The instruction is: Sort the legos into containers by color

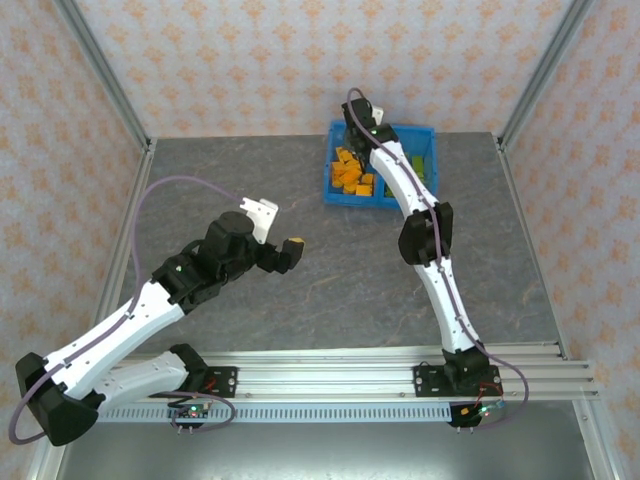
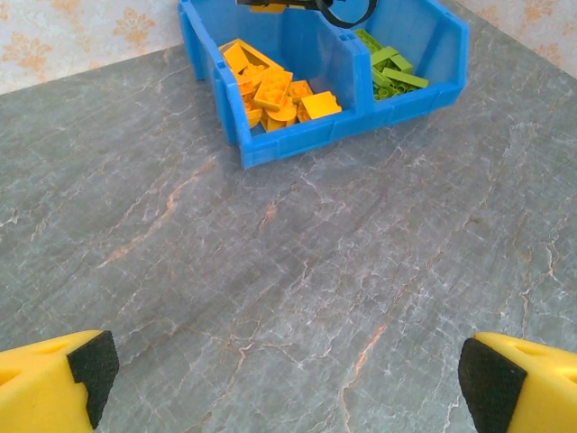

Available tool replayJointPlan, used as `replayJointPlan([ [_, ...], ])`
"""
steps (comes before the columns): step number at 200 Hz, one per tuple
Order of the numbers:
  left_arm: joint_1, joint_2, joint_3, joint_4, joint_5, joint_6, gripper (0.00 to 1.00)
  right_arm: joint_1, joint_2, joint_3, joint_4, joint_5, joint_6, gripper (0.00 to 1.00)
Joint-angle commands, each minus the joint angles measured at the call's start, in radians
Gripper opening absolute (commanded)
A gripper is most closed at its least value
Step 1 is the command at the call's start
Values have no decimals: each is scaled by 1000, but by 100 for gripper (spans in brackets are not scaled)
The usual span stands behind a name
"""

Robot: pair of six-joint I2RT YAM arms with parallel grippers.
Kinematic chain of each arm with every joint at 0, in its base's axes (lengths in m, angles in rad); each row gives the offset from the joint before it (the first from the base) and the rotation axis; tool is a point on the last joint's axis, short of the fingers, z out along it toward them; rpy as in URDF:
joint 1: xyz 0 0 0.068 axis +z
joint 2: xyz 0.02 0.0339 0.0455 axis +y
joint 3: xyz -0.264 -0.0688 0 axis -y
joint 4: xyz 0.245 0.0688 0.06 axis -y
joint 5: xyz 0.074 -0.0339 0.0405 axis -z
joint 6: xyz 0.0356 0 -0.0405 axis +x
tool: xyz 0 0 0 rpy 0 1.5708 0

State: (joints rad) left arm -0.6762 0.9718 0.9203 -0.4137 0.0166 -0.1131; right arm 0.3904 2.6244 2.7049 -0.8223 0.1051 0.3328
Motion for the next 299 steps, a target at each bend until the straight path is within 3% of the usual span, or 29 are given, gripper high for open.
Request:
replayJointPlan([
  [1, -3, -21, -25, -15, -32, -40, 100, -7, -39, 45, -4, -31, -18, 59],
  [30, -3, -19, -63, 56, -131, -56, 100, -7, -109, 33, -16, -73, -14, 74],
  [59, 2, -6, -90, 107, -414, -75, 100, -6, -270, -114, -31, -112, -34, 77],
  [86, 44, -4, -164, 178, -637, -71, 100, -5, -591, -590, 191, -152, -54, 83],
  [114, 145, -8, -280, 281, -711, -60, 100, -4, -979, -1106, 395, -93, -97, 90],
  [138, 190, 0, -392, 428, -753, 11, 100, -4, -1318, -1475, 498, 36, -140, 100],
  [178, 245, 64, -487, 595, -758, 111, 100, -5, -1856, -2077, 763, 366, -252, 99],
  [194, 273, 95, -514, 669, -699, 134, 100, -5, -1961, -2259, 897, 496, -326, 99],
  [206, 297, 115, -541, 742, -644, 142, 100, -11, -1975, -2374, 1002, 584, -360, 99],
  [220, 327, 141, -562, 813, -590, 141, 100, -25, -1919, -2420, 1048, 605, -345, 99],
  [253, 403, 225, -568, 921, -493, 145, 100, -96, -1552, -2414, 1270, 574, -311, 99],
  [272, 459, 261, -573, 1005, -427, 138, 100, -156, -1387, -2401, 1510, 483, -326, 99],
  [289, 516, 310, -567, 1082, -349, 146, 100, -213, -1259, -2309, 1514, 395, -351, 100],
  [299, 542, 352, -556, 1124, -308, 158, 100, -251, -1150, -2314, 1667, 308, -369, 100],
])
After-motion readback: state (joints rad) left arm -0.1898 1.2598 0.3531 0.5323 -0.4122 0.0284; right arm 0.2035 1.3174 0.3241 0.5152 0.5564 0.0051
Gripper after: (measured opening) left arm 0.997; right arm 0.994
